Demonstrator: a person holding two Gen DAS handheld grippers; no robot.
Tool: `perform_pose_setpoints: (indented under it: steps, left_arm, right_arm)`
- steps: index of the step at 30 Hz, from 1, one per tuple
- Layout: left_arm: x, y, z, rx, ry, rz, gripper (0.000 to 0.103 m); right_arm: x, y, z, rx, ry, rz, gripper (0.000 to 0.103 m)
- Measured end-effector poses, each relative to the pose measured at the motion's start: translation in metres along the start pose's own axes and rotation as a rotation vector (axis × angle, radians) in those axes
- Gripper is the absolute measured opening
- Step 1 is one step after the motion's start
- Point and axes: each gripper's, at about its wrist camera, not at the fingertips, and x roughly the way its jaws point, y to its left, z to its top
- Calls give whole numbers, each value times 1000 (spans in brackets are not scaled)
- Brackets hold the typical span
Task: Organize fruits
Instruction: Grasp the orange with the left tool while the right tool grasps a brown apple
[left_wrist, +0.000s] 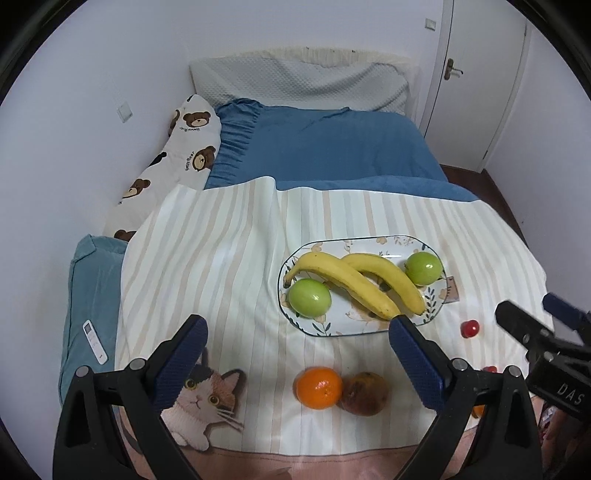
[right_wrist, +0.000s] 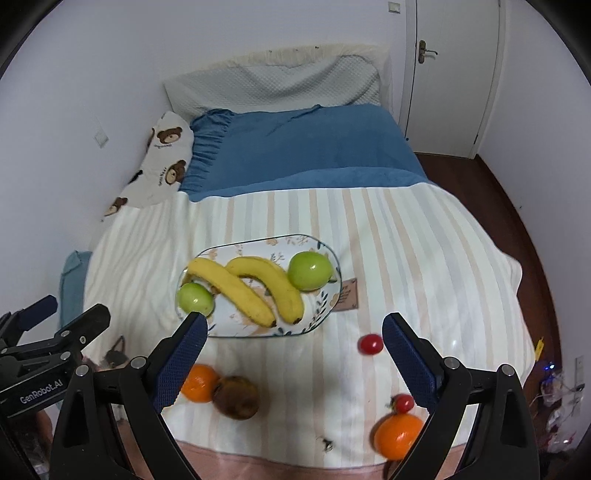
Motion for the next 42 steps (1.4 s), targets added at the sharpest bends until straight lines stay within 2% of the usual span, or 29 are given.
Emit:
perform_pose_setpoints:
  steps: [3,5,8,11,14,17,18,19,21,23,26,30,32,33,34,35,39,42]
  left_arm:
    - [1,8,-10,-18,16,9,101]
    - [11,13,-19,-25,51,29,100]
    - [36,23,-36,-41,138,33,100]
    - [66,30,-54,-42,233,53,100]
    - [93,37,-72,-58,311,56,100]
    - [113,43,-85,-93,375,24,100]
    - [120,44,-87,-111,398,4,100]
    - [127,45,-90,-134,426,-23,100]
    - [138,45,-93,-166,461,-67,100]
    - [147,41,-92,-184,482,-101,100]
    - [161,28,-89,-181,509,-136,100]
    - [183,3,-87,-130,559,-161,100]
    - [196,-14,-89,-70,578,-145,100]
    - [202,-22,-91,-34,574,-129,94]
    - [205,-28,-92,-7,561,-107,71]
    - [209,-34,-95,16,549,-79,62]
    - [206,-44,-94,25,515,-39,60]
    - [195,-49,-89,44,480,-37,60]
  right_arm:
    - [5,1,-16,27,51,46,98]
    - [23,3,-30,40,120,82,98]
    - [67,11,-60,73,254,170,98]
    - [111,21,-86,90,354,220,97]
    - [148,31,-104,92,406,241,96]
    - [174,36,-116,125,450,267,95]
    - [184,36,-119,146,466,295,92]
    - [191,35,-122,164,476,319,79]
    - [194,33,-124,169,464,327,70]
    - [191,33,-125,147,461,327,70]
    - [180,29,-122,86,441,280,70]
    - [157,15,-121,40,414,206,70]
    - [147,4,-119,31,406,179,70]
    - [143,-1,-117,30,398,165,70]
    - [141,-4,-117,27,394,159,70]
    - [141,-5,-118,25,392,153,70]
    - [139,-10,-120,20,383,145,70]
    - [139,-9,-115,12,375,144,70]
